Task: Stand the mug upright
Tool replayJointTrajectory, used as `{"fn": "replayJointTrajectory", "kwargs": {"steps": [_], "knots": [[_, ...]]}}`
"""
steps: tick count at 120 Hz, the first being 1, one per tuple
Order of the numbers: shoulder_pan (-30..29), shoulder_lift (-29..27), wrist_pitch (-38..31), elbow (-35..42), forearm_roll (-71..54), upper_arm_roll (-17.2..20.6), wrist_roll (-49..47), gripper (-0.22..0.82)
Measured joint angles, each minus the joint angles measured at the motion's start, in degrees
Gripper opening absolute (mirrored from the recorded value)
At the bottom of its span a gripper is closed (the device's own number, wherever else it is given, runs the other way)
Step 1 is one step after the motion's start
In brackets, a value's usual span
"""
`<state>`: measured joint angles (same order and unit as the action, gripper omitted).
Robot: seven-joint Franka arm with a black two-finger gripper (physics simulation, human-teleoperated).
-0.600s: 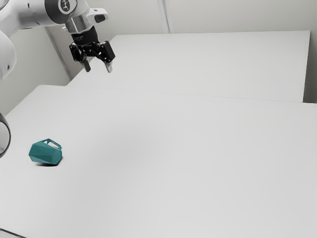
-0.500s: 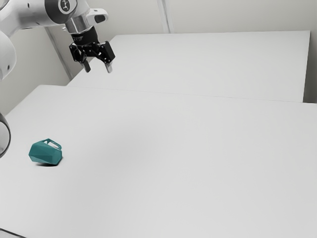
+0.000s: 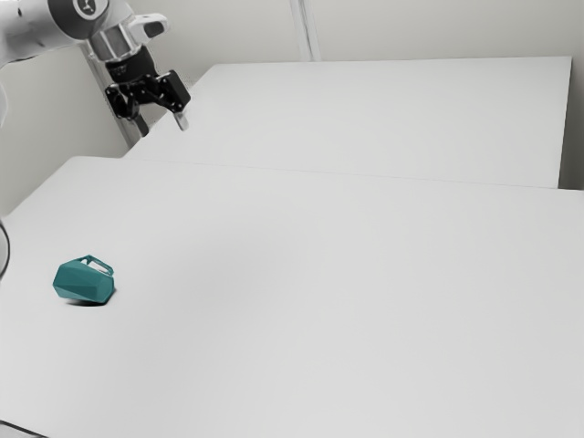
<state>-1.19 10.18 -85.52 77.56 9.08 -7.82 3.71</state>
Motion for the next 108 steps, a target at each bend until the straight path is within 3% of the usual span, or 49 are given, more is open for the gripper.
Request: {"fn": "replayJointTrajectory", "kwargs": {"steps": [40, 68, 82, 108], "knots": [[-6.06, -1.47, 8.64, 3.64, 13.78, -14.05, 9.76, 0.60], [-19.07, 1.39, 13.31, 3.98, 17.98, -15.02, 19.50, 0.60], [-24.90, 6.03, 14.27, 3.52, 20.94, -14.92, 24.48, 0.60], [-30.65, 16.04, 14.84, -0.94, 24.88, -14.17, 33.06, 0.60]]}}
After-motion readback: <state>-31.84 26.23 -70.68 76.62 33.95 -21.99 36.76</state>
